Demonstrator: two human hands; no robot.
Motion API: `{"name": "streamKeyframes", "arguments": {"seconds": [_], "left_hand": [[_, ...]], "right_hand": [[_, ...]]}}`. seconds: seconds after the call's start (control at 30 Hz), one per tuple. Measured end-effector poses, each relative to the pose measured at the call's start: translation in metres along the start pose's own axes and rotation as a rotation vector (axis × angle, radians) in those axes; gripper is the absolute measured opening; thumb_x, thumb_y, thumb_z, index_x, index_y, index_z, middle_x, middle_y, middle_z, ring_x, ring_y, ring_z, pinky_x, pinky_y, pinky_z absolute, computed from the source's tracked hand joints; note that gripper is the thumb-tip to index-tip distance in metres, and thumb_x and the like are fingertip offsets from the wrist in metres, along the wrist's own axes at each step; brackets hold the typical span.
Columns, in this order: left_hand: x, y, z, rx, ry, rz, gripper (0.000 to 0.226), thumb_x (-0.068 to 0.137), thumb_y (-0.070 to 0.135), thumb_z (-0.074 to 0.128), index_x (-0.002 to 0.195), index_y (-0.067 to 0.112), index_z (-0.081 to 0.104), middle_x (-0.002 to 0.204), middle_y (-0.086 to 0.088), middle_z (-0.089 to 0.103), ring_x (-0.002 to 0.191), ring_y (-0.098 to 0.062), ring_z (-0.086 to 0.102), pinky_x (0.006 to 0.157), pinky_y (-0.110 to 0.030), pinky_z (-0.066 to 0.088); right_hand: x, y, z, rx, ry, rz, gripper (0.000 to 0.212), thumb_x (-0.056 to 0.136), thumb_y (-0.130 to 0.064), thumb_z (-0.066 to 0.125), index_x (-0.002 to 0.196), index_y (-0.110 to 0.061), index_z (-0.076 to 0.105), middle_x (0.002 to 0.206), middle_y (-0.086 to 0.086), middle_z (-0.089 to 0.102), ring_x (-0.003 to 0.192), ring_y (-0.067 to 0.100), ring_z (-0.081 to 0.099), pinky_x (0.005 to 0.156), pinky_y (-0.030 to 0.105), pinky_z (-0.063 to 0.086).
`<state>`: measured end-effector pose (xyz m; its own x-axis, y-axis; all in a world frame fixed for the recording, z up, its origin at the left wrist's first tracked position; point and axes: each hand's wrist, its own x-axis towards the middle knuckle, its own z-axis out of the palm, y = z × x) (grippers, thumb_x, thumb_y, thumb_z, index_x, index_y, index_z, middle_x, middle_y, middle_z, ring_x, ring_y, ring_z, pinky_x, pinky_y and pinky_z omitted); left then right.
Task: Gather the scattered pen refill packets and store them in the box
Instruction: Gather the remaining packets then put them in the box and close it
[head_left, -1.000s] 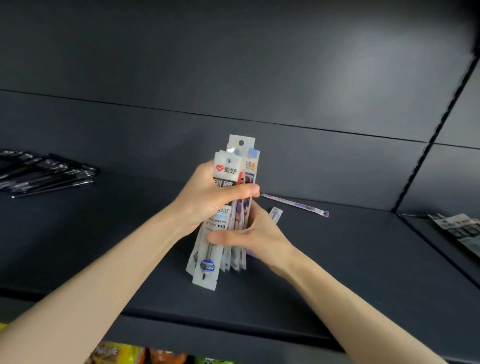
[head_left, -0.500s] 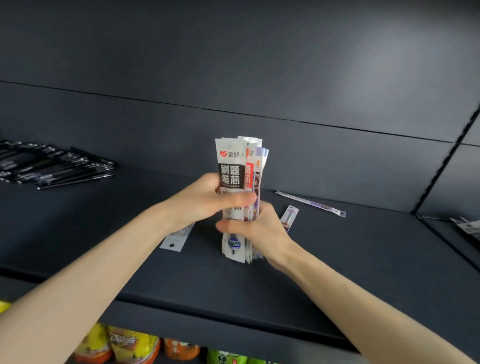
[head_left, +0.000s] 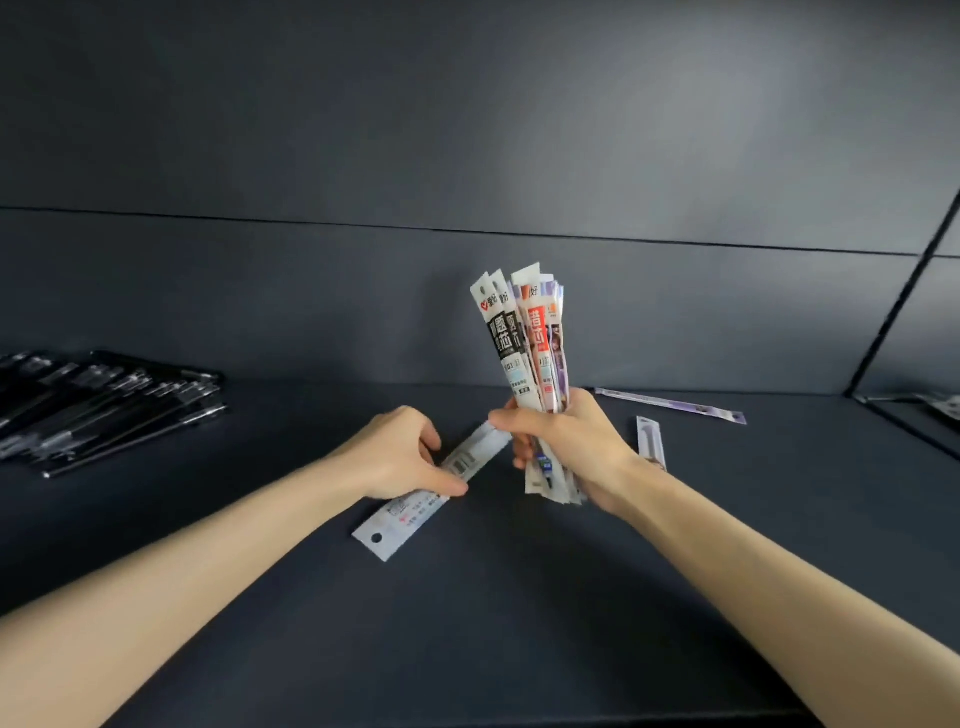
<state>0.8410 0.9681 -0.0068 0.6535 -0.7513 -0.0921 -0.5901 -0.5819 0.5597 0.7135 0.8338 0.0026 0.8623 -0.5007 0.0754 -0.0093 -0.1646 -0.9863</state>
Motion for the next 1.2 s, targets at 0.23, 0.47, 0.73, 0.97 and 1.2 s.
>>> {"name": "streamKeyframes", "arguments": {"seconds": [0.23,0.47,0.73,0.97,1.2], "left_hand": [[0.011,-0.015,-0.01,-0.141,-0.039,0.102,0.025,0.069,0.03,0.08,0.081,0.012,0.067,0.079,-0.006,0.072,0.07,-0.02,0.065,0.064,-0.03,0.046],[-0.008,-0.012,-0.045,-0.396,-0.225,0.261,0.02,0.076,0.02,0.077,0.093,0.015,0.069,0.072,-0.005,0.074,0.063,-0.016,0.068,0.064,-0.027,0.056],[-0.008,0.015,-0.054,-1.015,-0.365,0.272,0.036,0.083,0.039,0.055,0.09,0.006,0.068,0.071,-0.012,0.068,0.056,-0.015,0.062,0.048,-0.019,0.049],[-0.006,0.064,-0.032,-1.21,-0.42,0.329,0.053,0.076,0.047,0.054,0.1,0.002,0.067,0.095,-0.015,0.073,0.086,-0.02,0.072,0.073,-0.027,0.058],[0.005,0.143,0.031,-0.836,0.0,0.379,0.019,0.083,0.022,0.069,0.073,0.007,0.067,0.054,0.005,0.054,0.047,-0.006,0.042,0.044,-0.018,0.033]], "right_hand": [[0.003,0.002,0.01,0.071,0.097,0.045,0.016,0.084,-0.01,0.069,0.076,-0.005,0.056,0.059,0.007,0.054,0.052,0.018,0.051,0.056,0.027,0.051],[0.0,-0.004,0.004,-0.072,0.169,-0.171,0.014,0.08,-0.007,0.071,0.093,-0.012,0.069,0.089,0.005,0.071,0.08,0.011,0.067,0.077,0.027,0.056],[-0.008,-0.011,-0.001,-0.202,0.022,-0.102,0.012,0.082,-0.015,0.071,0.085,-0.005,0.064,0.067,-0.004,0.064,0.064,0.008,0.061,0.062,0.021,0.049],[-0.027,-0.015,-0.047,0.211,-0.081,0.028,0.028,0.079,-0.03,0.065,0.098,-0.01,0.066,0.078,0.011,0.068,0.064,0.024,0.067,0.08,0.049,0.056],[-0.053,-0.012,-0.12,0.309,-0.216,0.019,0.024,0.076,-0.029,0.07,0.098,-0.018,0.072,0.089,0.014,0.072,0.072,0.023,0.07,0.066,0.035,0.058]]}}
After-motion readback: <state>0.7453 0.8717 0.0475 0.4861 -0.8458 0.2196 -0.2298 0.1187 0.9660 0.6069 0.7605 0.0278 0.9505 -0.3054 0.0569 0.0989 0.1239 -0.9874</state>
